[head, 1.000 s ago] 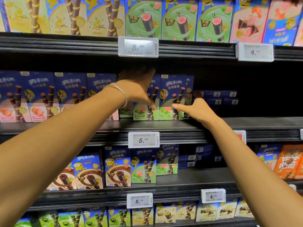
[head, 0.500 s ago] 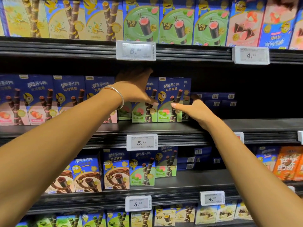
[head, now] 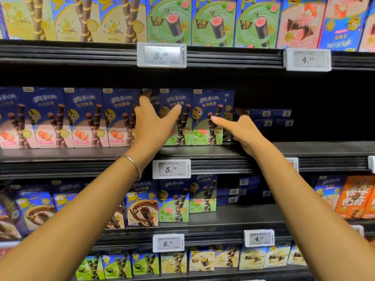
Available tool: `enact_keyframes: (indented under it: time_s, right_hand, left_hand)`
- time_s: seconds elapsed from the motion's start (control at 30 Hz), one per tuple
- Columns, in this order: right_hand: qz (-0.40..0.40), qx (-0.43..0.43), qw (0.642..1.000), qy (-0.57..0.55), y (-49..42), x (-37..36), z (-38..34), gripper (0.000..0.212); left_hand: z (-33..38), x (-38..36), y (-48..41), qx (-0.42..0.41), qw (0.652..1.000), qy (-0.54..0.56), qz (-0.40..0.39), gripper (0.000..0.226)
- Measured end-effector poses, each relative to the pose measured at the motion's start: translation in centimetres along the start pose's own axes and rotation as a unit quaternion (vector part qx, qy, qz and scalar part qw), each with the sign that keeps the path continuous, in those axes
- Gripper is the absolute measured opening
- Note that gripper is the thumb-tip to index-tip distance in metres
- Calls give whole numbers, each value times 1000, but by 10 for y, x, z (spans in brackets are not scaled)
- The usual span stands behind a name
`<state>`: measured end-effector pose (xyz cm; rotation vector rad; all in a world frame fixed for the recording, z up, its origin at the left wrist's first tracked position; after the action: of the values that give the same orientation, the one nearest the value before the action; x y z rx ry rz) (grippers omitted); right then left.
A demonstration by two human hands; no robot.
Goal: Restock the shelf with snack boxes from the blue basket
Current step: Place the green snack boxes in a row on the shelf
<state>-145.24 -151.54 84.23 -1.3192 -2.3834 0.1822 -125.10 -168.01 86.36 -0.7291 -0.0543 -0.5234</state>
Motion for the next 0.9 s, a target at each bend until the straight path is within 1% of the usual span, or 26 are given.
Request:
enact_keyframes:
  time_s: [0.07, 0.13, 0.33, 0.47, 0.53, 0.7, 0.77, 0.87, 0.9]
  right_hand:
    - [-6, 2, 1000, -8, 0, -1, -1, 112]
    - [-8, 11, 1000, -16, 0, -2, -1, 108]
    - [1, 15, 1000, -22, 0, 3, 3, 109]
    - [-11, 16, 1000, 21, 3, 2, 1, 100]
    - [-19, 10, 1000, 18, 5, 2, 0, 104]
    - [-34, 3, 999, -30, 12, 7, -3, 128]
    - [-44, 0, 997, -66, 15, 9, -2, 135]
    - [-65, -15, 988, -143, 22, 14, -3, 137]
    - [-67, -22, 983, -171, 23, 16, -2, 135]
  left_hand:
    - [-10, -6, 5, 55, 997, 48, -12, 64]
    - [-15, -9, 6, 82, 995, 57, -13, 70]
    - [-17, -13, 6, 102, 994, 27, -9, 75]
    - [-16, -15, 5, 110, 994, 20, -12, 75]
    - [-16, -14, 5, 118, 993, 25, -9, 75]
    - [-12, -9, 9, 120, 991, 62, 15, 75]
    - [-7, -5, 14, 125, 989, 79, 21, 65]
    - [3, -1, 22, 122, 987, 102, 25, 21]
    - [7, 0, 25, 115, 987, 109, 30, 16]
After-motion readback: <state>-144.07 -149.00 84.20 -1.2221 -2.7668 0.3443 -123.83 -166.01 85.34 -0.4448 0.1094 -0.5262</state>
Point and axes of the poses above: each hand's wrist, its own y-axis away from the middle knuckle, its own x-axis out of the back of the hand, z = x × y, the point moved 5 cm from there along -y, towards the middle knuckle, and after that the axes turned 2 degrees about -z, right-handed, at the moved point
